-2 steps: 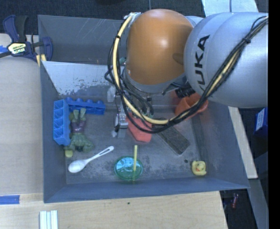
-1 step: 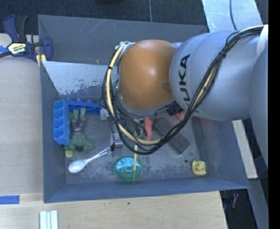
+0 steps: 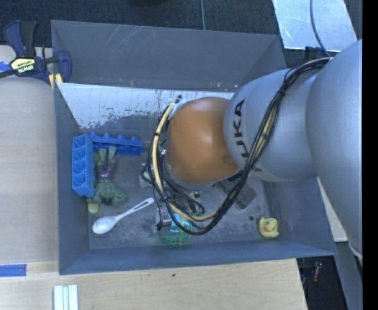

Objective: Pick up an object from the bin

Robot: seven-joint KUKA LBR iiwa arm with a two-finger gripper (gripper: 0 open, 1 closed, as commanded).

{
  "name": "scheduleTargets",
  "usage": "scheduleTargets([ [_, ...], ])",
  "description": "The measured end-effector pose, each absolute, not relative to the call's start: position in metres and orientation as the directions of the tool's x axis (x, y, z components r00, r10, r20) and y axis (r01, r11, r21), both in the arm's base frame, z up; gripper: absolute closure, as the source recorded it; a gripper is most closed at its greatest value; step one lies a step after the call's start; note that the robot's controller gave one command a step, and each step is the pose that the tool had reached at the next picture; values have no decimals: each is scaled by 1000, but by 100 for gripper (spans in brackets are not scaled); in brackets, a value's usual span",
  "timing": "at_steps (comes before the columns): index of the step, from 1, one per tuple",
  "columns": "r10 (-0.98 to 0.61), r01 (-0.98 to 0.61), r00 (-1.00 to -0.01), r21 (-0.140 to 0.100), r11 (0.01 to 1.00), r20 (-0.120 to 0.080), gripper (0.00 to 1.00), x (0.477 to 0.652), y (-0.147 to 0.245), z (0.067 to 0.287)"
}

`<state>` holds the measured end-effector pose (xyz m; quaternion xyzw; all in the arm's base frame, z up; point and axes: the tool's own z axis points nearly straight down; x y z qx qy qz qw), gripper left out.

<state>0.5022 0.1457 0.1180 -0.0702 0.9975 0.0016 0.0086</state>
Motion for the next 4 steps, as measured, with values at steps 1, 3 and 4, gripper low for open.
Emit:
scheduleTargets([
  [1,-131,-131,-991,3,991,-9,0,494,157,68],
  [3,-273,-273,-962,-13,962,-1,100,605,211,88],
  [4,-273,-273,-962,-13,962,-1,100,605,211,88],
])
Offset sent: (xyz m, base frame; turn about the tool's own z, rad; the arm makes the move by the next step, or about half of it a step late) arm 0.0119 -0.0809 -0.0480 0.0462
